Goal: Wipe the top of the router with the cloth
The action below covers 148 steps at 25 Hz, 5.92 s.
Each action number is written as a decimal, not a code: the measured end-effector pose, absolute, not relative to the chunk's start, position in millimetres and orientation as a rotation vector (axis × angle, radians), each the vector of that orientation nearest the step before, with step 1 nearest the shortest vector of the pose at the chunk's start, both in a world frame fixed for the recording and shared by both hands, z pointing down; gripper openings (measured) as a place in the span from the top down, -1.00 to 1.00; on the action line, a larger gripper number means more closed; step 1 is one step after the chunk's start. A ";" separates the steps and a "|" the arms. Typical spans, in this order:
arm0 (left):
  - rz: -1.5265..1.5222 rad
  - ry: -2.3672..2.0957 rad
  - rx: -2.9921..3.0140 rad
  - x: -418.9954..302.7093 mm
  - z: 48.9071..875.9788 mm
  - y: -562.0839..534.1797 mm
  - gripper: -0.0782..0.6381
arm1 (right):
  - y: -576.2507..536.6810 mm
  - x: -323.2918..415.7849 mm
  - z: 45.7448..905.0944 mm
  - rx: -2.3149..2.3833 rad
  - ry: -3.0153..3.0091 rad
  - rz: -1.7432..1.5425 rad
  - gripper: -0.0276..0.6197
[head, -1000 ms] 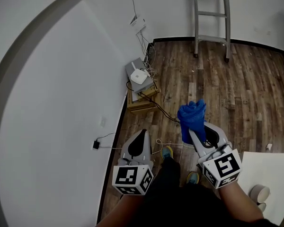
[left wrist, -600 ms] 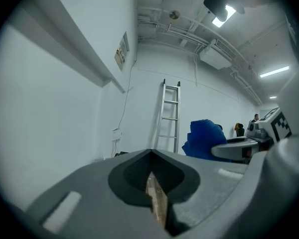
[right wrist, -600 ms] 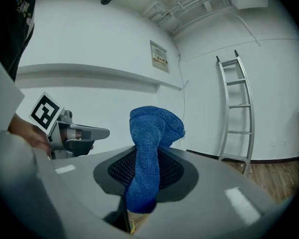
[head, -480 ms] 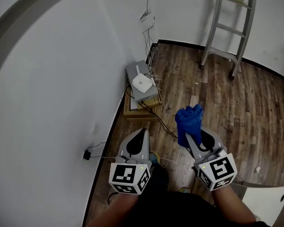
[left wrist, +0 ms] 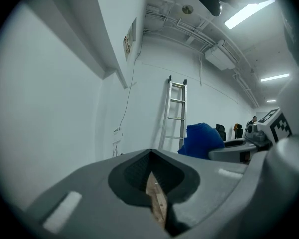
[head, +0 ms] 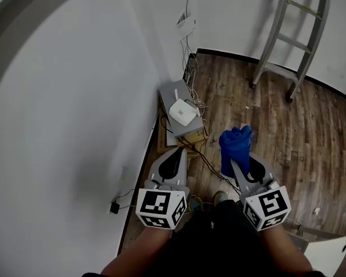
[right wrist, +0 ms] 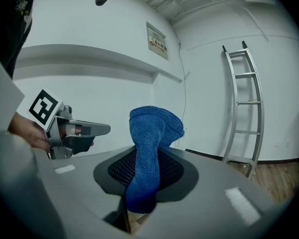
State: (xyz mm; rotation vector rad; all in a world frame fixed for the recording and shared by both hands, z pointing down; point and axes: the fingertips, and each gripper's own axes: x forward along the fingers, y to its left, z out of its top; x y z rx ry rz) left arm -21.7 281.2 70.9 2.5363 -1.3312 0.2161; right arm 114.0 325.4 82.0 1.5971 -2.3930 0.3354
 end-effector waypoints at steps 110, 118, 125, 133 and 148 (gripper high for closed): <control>0.648 -1.169 2.212 69.6 602.3 -119.9 0.78 | -58.9 146.6 686.3 1.079 -2.100 0.567 0.56; 0.625 -1.168 2.168 62.6 604.8 -115.6 0.78 | -69.0 160.4 693.5 1.091 -2.009 0.565 0.56; 0.577 -1.192 2.185 32.7 577.8 -128.9 0.78 | -114.6 166.2 656.3 1.187 -2.004 0.515 0.56; 0.545 -1.272 2.117 -7.4 577.6 -141.7 0.78 | -156.4 98.0 647.9 0.970 -2.157 0.392 0.56; 0.366 -1.371 2.002 -49.2 579.4 -171.3 0.78 | -214.3 17.3 649.3 0.626 -2.194 0.205 0.56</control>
